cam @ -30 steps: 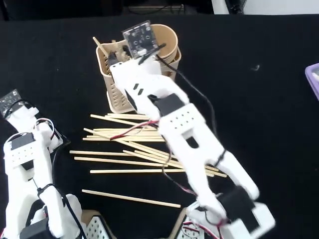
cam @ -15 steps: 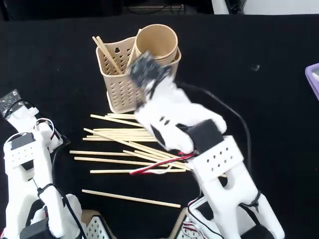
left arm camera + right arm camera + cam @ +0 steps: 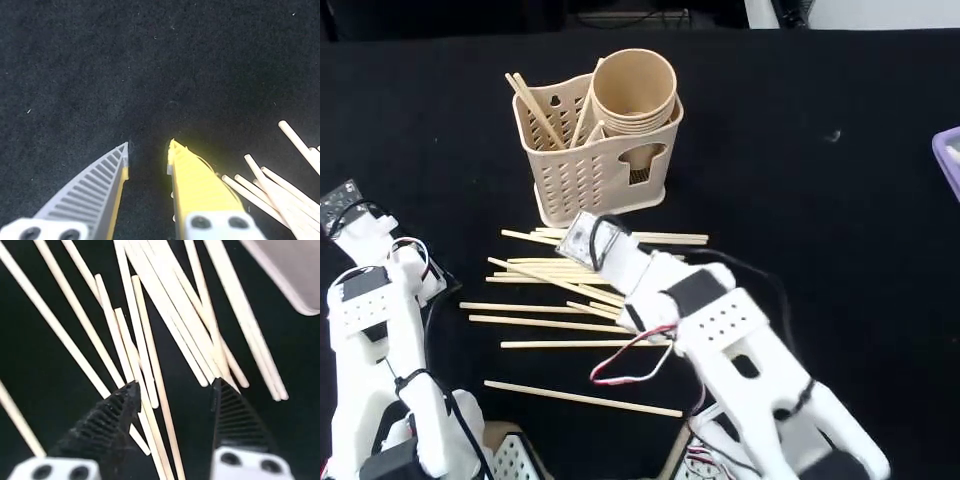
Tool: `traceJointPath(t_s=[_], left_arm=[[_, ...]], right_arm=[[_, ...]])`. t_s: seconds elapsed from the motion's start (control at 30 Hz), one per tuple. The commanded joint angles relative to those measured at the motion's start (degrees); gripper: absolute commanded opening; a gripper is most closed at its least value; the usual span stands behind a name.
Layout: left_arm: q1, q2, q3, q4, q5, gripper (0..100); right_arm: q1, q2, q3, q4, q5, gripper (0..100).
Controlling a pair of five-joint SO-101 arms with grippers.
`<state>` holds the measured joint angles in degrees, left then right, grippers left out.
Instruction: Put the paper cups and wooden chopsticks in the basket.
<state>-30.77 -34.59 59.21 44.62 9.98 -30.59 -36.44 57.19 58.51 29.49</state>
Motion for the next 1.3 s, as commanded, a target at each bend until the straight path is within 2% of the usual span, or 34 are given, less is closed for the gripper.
traceJointPath(t_s=[0.0,0.2,0.27,0.37,0.57,0.8,1.0,1.27], left_arm=[[-0.40,-1.85,-0.40,-0.53,0.35,13],[-0.40,-1.85,-0.40,-0.44,0.26,13],[-0.40,-1.85,-0.40,-0.44,0.26,13],[-0.40,-1.85,-0.40,-0.44,0.26,13],[-0.40,-1.85,-0.40,-0.44,0.26,13],[-0.40,-1.85,-0.40,-0.44,0.35,13],[-0.40,-1.85,-0.31,-0.44,0.35,13],[-0.40,-1.85,-0.31,-0.44,0.35,13]], right_arm=[[-0.62,8.57,-0.40,-3.34,2.02,23.0],[-0.18,20.70,-4.97,-3.25,7.03,21.9],[-0.18,22.64,-5.67,-3.25,8.70,16.3],[-0.18,23.25,-6.02,-3.25,9.85,1.0],[-0.09,21.41,-8.40,3.34,9.85,1.0],[-0.18,8.22,-12.53,13.45,9.85,1.0],[-0.09,3.47,-12.88,14.68,9.93,1.0],[7.91,2.68,-13.76,15.03,13.36,1.0]])
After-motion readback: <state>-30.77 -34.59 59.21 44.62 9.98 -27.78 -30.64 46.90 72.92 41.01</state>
